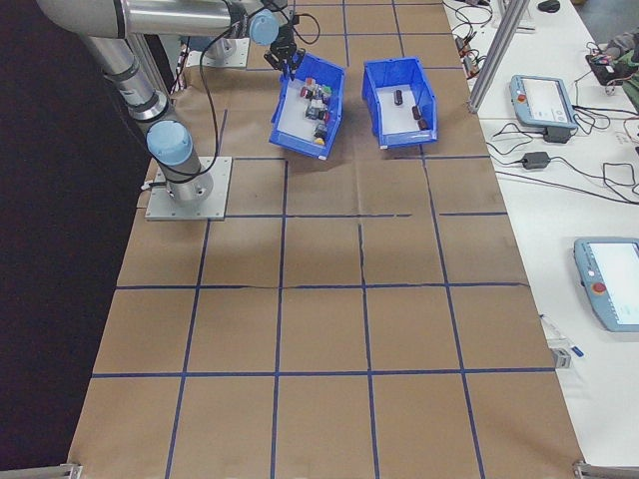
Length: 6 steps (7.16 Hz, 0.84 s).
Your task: Place battery box in front
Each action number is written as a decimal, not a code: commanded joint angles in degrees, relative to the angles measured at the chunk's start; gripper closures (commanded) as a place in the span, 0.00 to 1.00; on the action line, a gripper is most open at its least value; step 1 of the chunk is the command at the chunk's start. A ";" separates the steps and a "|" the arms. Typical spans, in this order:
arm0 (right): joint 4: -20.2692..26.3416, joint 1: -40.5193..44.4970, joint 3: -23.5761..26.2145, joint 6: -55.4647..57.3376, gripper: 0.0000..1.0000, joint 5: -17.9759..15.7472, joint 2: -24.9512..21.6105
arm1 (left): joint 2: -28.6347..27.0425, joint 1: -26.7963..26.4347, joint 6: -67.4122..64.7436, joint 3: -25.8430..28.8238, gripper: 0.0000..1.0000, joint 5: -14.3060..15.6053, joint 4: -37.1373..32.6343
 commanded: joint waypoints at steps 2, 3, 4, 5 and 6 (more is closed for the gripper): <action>-1.61 0.85 2.11 0.16 0.97 -0.76 1.16 | 3.71 0.67 -2.02 -2.89 0.01 5.42 0.00; -2.14 0.85 3.95 0.16 0.96 -0.67 0.73 | 2.93 0.67 -2.36 -2.98 0.01 5.90 0.09; -3.27 0.94 5.62 0.34 0.91 -0.49 0.72 | 3.09 0.67 -2.45 -2.98 0.01 5.73 0.09; -3.72 0.94 6.34 1.90 0.48 0.03 0.81 | 3.36 0.67 -2.45 -3.06 0.01 5.73 0.00; -3.72 1.20 6.43 2.79 0.39 0.30 0.81 | 3.62 0.67 -2.45 -3.50 0.01 5.81 0.09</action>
